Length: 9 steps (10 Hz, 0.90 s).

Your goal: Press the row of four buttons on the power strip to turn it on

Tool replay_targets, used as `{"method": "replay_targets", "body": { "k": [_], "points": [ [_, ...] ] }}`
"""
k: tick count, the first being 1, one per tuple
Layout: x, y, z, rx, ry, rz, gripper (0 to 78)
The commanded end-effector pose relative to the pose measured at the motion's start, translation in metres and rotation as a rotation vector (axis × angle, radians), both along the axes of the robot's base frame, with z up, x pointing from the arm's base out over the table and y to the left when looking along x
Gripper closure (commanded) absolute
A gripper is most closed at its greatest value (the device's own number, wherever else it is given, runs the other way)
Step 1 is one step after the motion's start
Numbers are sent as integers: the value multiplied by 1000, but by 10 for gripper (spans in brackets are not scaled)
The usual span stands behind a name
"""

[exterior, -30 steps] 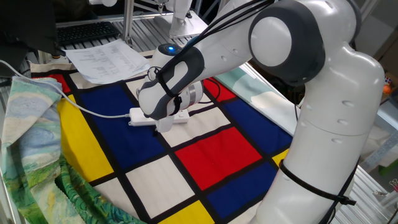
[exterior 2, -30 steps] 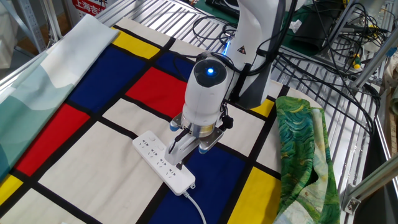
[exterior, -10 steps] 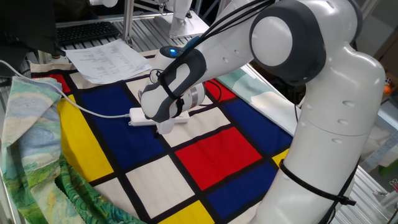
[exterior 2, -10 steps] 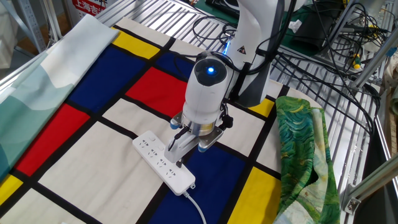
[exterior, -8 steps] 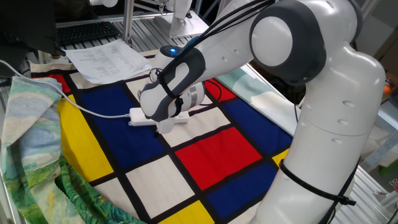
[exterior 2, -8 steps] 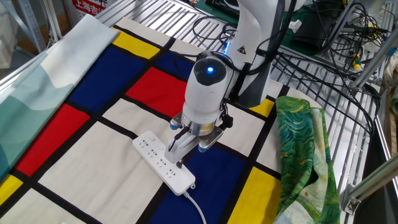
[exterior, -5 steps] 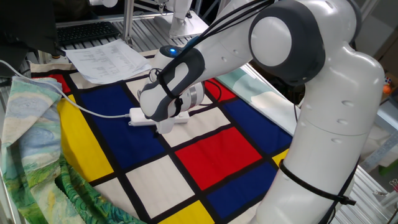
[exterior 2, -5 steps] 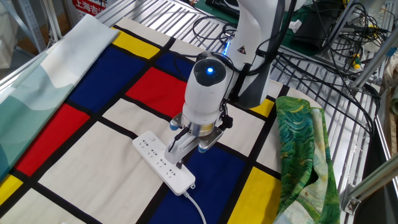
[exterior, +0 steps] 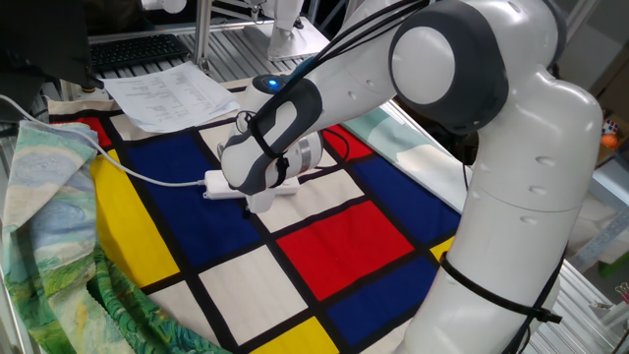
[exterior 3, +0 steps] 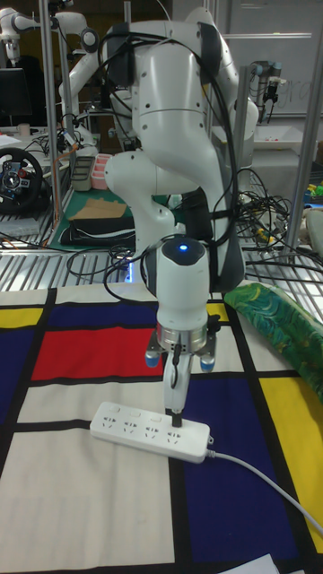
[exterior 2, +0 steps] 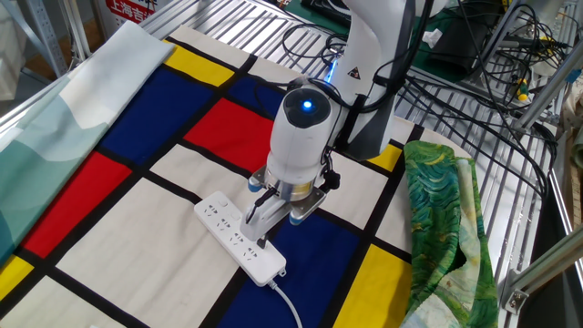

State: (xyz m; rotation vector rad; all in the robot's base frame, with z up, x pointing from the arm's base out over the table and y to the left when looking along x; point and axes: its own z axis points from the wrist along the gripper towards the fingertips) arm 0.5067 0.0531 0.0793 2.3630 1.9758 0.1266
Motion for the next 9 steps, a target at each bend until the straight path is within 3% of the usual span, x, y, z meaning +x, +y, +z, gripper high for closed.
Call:
{"method": "replay_targets", "body": {
  "k": [1,9],
  "points": [
    [-3,-1,-2,-11,4,-12,1],
    [-7,3,0,-7,5,-8,1]
  ]
}}
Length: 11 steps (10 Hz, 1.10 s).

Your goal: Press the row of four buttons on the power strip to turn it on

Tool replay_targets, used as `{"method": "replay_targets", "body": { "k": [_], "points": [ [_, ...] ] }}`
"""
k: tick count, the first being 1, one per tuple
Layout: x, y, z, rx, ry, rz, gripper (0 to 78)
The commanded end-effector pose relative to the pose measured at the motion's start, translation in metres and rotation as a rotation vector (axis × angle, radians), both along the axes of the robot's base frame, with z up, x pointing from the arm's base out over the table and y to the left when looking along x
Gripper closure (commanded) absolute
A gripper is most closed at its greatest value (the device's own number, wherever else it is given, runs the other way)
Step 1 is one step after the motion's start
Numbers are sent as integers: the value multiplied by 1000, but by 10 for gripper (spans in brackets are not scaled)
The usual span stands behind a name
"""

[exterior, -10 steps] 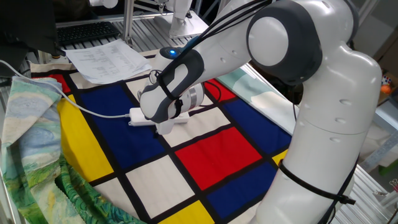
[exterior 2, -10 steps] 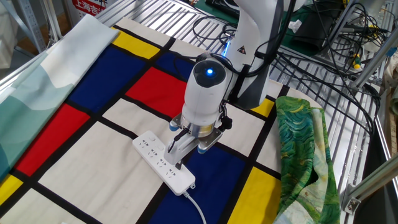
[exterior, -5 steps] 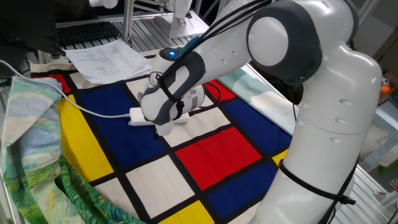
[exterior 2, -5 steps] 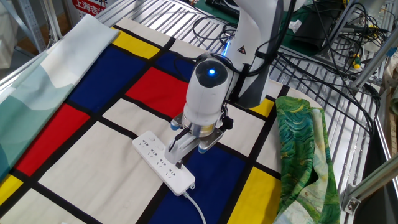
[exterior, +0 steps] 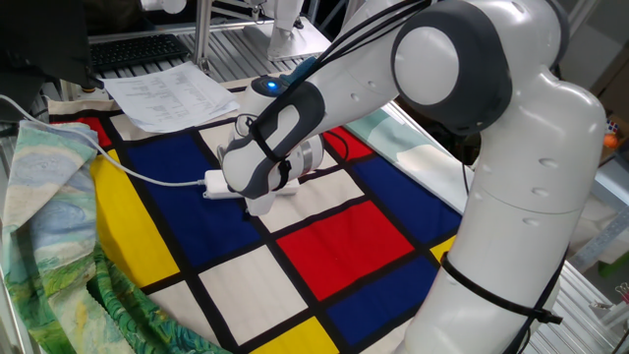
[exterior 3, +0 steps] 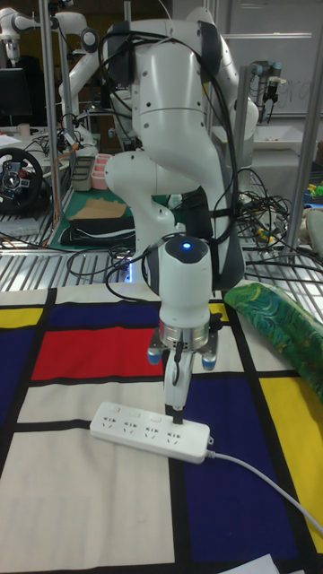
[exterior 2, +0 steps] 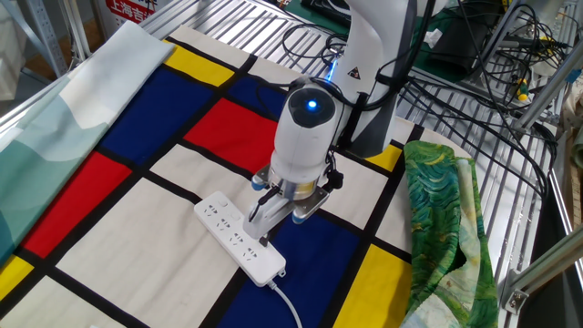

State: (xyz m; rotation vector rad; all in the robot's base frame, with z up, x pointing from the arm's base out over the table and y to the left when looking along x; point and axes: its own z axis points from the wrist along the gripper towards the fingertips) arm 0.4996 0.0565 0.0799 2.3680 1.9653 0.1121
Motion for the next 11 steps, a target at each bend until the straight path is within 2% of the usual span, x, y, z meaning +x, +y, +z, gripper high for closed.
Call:
{"method": "replay_targets", "body": {
  "k": [1,6,11],
  "points": [
    [0,-1,-4,0,-1,2,1],
    [0,-1,-6,-8,4,6,1],
    [-5,6,5,-11,11,-4,1]
  ]
}}
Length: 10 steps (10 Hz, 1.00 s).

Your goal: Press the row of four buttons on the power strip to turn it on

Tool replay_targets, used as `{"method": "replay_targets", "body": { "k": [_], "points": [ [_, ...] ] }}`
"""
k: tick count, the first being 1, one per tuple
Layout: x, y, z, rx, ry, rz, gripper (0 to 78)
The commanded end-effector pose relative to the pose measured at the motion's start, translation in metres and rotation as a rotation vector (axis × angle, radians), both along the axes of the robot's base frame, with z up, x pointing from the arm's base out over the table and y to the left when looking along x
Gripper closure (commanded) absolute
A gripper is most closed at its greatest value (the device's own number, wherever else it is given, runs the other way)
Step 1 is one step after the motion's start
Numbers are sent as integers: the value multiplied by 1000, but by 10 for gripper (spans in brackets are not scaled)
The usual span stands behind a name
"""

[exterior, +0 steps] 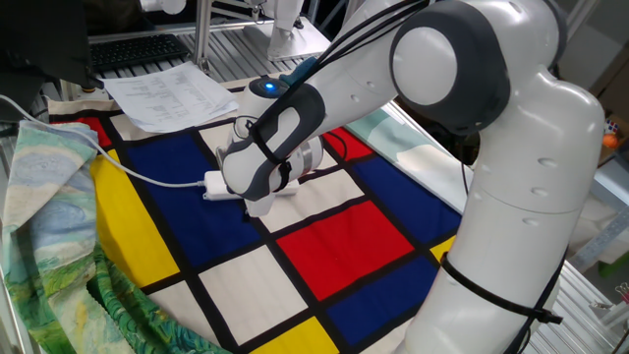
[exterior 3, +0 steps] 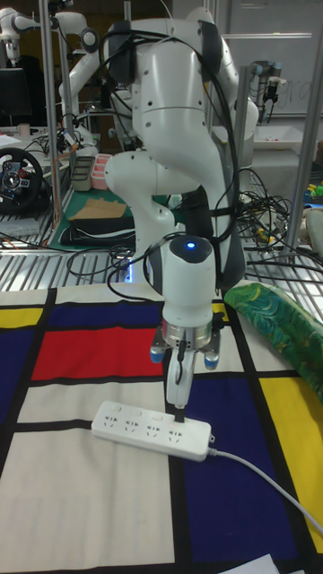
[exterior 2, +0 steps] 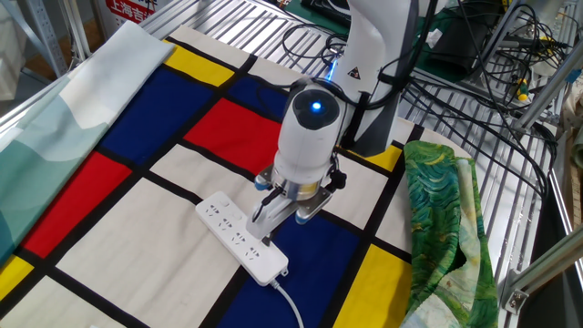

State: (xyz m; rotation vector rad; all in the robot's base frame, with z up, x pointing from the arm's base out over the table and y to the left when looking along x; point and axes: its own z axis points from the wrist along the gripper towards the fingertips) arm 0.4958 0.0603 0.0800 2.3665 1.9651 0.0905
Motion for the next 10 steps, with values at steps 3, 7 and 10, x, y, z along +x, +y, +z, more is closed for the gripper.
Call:
{"method": "replay_targets", "body": {
  "k": [3,7,10],
  "points": [
    [-1,3,11,-12,6,-4,1],
    [-1,3,11,-24,6,2,1],
    [-1,0,13,-24,7,11,1]
  ]
}}
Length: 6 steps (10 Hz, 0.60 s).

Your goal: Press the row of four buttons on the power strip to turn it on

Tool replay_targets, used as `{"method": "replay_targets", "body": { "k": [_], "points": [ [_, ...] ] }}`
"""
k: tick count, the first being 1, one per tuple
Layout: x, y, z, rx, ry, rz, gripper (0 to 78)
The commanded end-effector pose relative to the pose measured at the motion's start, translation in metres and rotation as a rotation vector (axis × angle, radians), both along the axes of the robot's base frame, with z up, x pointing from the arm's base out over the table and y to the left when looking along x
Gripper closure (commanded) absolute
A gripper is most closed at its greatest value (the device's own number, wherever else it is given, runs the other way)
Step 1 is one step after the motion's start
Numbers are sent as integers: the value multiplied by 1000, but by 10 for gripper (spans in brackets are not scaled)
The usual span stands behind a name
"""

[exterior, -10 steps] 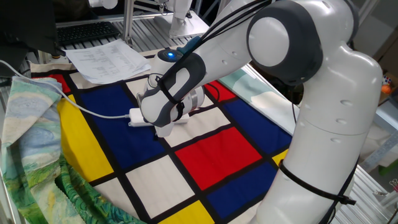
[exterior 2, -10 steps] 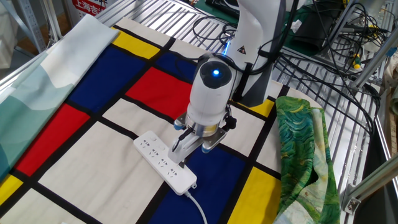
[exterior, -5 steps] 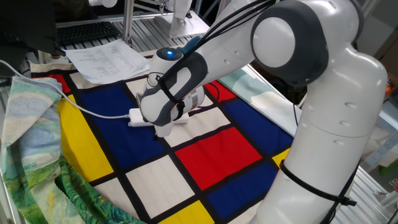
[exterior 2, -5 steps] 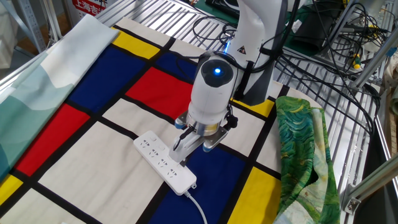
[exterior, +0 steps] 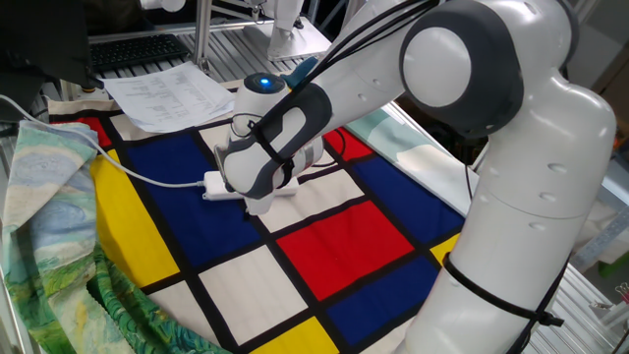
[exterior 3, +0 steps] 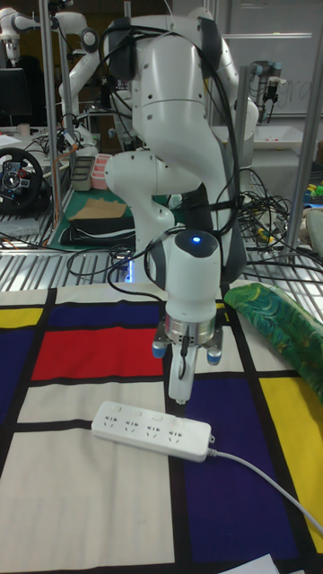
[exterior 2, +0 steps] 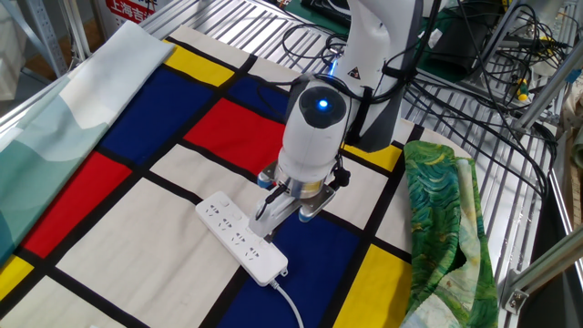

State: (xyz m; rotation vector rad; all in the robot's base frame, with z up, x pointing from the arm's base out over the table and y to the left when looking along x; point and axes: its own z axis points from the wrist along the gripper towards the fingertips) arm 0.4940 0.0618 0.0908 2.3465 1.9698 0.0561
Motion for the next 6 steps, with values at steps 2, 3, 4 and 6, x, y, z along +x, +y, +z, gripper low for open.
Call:
{"method": "replay_targets", "body": {
  "k": [2,3,4,6],
  "points": [
    [0,-5,4,6,-2,7,1],
    [-1,-9,6,6,-2,16,1],
    [-2,-12,6,5,-1,22,1],
    [-3,-18,6,4,-1,32,1]
  ]
}}
